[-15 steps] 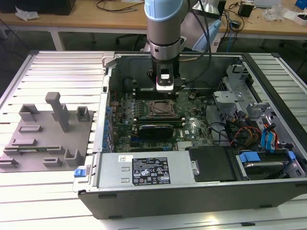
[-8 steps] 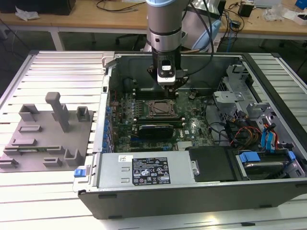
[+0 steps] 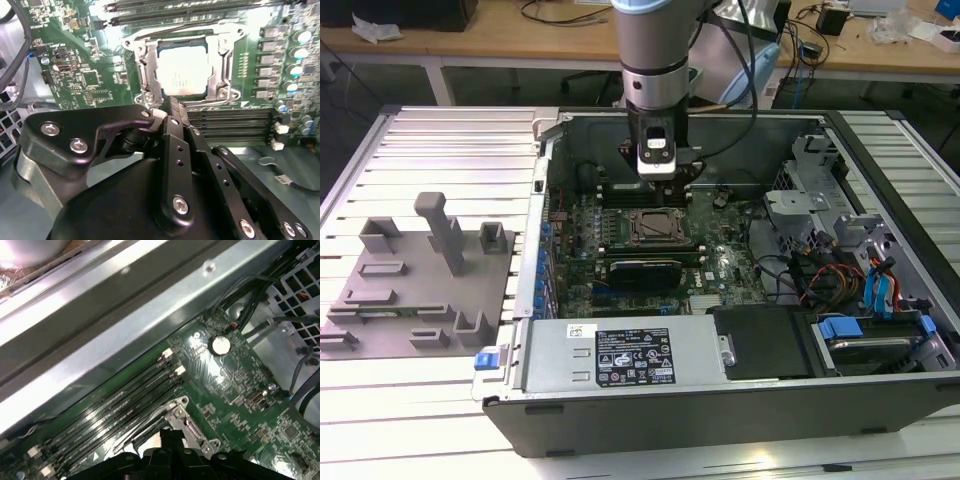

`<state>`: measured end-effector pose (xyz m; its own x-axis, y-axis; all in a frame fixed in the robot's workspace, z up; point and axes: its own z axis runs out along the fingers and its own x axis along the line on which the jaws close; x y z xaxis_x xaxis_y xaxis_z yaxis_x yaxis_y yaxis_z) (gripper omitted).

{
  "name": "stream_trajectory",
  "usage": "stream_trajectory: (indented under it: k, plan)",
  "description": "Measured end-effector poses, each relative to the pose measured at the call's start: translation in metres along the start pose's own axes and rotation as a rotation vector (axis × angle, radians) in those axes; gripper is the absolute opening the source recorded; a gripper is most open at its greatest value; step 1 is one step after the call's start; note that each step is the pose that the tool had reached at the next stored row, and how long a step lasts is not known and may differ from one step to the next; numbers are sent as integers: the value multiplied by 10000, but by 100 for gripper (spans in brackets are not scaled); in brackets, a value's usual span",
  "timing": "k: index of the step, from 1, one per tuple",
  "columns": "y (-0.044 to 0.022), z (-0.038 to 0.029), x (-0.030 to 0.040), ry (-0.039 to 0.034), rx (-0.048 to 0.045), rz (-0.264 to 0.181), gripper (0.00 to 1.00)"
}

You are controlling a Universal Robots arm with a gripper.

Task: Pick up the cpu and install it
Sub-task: 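Install the first cpu locking lever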

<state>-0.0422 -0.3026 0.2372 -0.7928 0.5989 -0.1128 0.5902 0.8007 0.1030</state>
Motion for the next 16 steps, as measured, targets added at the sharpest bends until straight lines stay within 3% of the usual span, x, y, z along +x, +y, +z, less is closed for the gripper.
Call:
stream_trajectory:
  k: [1,4,6,10,13,15,16]
  plan:
    - [-21,-1,9,-17,25,-5,11]
    - [-42,16,4,36,118,-11,11]
    - [-48,25,1,69,258,-23,11]
    - [-48,26,1,61,284,-28,11]
    - [-49,34,3,87,374,-398,11]
    - [-49,44,3,117,543,-862,11]
    - [-50,49,3,104,737,-1124,11]
